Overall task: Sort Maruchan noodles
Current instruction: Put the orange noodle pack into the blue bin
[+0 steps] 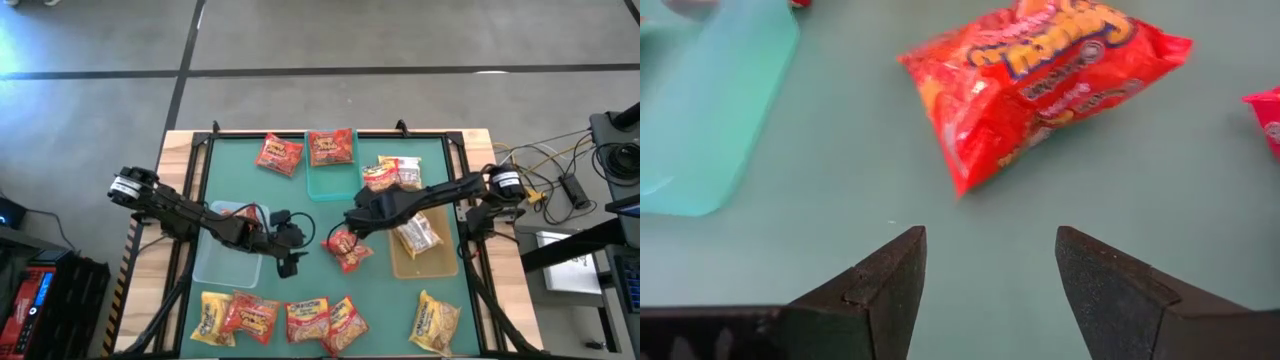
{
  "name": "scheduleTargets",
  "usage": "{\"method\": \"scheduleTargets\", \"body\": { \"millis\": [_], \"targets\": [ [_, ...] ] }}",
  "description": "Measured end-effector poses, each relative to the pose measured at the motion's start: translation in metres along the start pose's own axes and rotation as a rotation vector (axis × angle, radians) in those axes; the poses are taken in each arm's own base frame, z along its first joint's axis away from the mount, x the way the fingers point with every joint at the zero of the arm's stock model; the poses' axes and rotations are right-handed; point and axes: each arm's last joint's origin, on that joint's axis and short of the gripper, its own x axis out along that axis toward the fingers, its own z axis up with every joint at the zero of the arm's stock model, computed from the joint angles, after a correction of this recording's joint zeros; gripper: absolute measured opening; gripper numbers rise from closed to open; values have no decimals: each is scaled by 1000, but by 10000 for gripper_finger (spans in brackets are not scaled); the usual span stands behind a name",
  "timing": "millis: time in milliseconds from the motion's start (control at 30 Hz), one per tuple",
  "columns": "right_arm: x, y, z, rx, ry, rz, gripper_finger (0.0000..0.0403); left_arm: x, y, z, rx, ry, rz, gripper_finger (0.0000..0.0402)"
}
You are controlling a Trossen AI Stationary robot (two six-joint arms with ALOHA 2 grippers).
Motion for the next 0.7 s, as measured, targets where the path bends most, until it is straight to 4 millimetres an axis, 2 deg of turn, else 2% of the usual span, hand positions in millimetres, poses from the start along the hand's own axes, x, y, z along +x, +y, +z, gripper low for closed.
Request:
{"method": "scheduleTargets", "body": {
  "millis": [167, 333, 533, 700],
  "targets": [
    [-12, 25, -13, -113, -84, 131, 224, 0, -1, 1, -32, -7, -21, 207],
    [-25, 42, -30, -157, -129, 201, 224, 0, -5, 6, -106, -31, -134, 207],
    [-26, 59, -50, -137, -136, 232, 224, 0, -11, 3, -273, 43, -292, 207],
    [-26, 72, -64, -195, -148, 260, 224, 15, -14, -5, -427, 81, -293, 207]
  ]
}}
